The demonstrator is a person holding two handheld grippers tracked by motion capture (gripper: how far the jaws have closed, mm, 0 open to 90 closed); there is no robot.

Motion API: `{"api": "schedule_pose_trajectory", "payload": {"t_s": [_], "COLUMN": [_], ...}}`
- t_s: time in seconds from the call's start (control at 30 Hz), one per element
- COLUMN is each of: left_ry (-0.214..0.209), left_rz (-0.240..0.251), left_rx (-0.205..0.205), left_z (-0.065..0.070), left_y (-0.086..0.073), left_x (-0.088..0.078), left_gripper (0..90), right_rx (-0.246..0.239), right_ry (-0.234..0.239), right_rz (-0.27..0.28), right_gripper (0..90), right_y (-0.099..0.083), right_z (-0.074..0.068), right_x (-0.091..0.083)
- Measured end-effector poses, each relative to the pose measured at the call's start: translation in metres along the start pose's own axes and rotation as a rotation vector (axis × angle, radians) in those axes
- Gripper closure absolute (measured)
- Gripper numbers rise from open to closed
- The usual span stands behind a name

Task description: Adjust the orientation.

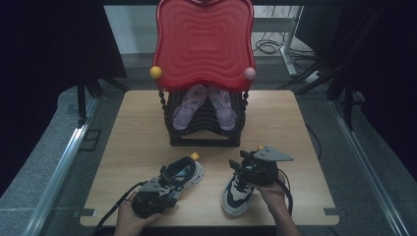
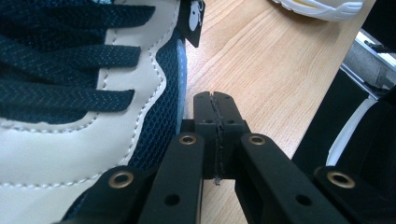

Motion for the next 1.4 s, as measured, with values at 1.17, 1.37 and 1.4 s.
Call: {"api": "schedule_pose_trajectory", "payload": {"t_s": [1.17, 1.37, 1.4], "left_ry": [0.049, 0.071, 0.072], "left_rz": [0.069, 0.097, 0.099], "left_rx": [-0.097, -0.121, -0.123], "left_z": [-0.031, -0.038, -0.039], "left_y": [-0.008, -0.009, -0.009], "left_x": [-0.016, -0.018, -0.019], "left_gripper": [89.8, 89.8, 89.9], "right_rx": [-0.003, 0.004, 0.001], "right_ry": [-0.001, 0.003, 0.004], "right_rz": [-0.019, -0.023, -0.021], "right_gripper": [44.4, 44.4, 44.4], "right_y": [-0.001, -0.002, -0.001], "right_z": [-0.002, -0.002, -0.003], "right_x": [0.005, 0.006, 0.007]}}
Point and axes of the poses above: each handheld gripper's, and its own axes: x roughly forward along the jaws, y roughly out of its top, z roughly to its right, the point moved 5 cm from there along x, roughly forward along the jaws, and after that the axes turned 9 degrees about -z, right-handed, at the moved point
